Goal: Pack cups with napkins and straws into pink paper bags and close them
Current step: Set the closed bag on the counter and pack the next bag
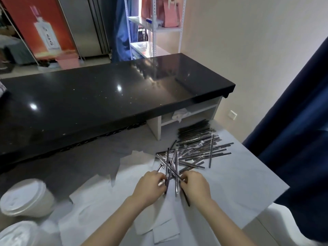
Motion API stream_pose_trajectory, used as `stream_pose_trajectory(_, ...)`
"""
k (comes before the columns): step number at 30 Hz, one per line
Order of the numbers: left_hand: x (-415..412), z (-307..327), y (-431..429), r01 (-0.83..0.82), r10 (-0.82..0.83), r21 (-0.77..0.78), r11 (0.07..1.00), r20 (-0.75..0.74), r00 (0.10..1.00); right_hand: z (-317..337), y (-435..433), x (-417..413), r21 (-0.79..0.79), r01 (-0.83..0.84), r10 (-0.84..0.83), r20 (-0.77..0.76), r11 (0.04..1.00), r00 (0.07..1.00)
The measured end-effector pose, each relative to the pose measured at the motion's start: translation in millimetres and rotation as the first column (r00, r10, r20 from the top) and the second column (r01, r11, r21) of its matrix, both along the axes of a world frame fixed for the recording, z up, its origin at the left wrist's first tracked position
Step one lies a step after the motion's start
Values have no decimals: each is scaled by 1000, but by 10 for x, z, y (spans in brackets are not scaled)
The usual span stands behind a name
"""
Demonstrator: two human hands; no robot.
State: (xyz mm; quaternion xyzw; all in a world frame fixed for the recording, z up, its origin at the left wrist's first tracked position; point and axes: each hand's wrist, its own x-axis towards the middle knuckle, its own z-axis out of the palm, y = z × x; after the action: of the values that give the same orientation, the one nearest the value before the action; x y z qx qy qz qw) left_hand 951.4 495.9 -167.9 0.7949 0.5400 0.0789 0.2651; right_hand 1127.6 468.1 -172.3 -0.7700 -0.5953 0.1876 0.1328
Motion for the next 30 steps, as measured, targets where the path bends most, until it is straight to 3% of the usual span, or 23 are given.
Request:
stream_pose_trajectory(7, 36, 22, -46, 5, -5, 11, 1000, 14, 1000, 83, -52, -29, 23, 80, -70, -268, 997, 961)
stream_pose_trajectory(17, 78, 56, -139, -12, 12, -1, 1000, 50, 999, 220, -95, 42, 75, 86, -58, -314, 993, 948)
stream_pose_trajectory(23, 122, 182, -153, -102, 96, 10, 995, 253, 963, 313, -175, 6, 151, 140, -60, -441, 979, 896)
stream_pose_trajectory(27, 248, 318, -148, -141, 177, -114, 983, 423, 889, 407, -234, 24, 182, 157, -53, -474, 971, 879)
stream_pose_trajectory(30, 377, 375, -195, -130, 193, -163, 978, 467, 863, 439, -299, -5, 172, 160, -47, -524, 972, 850)
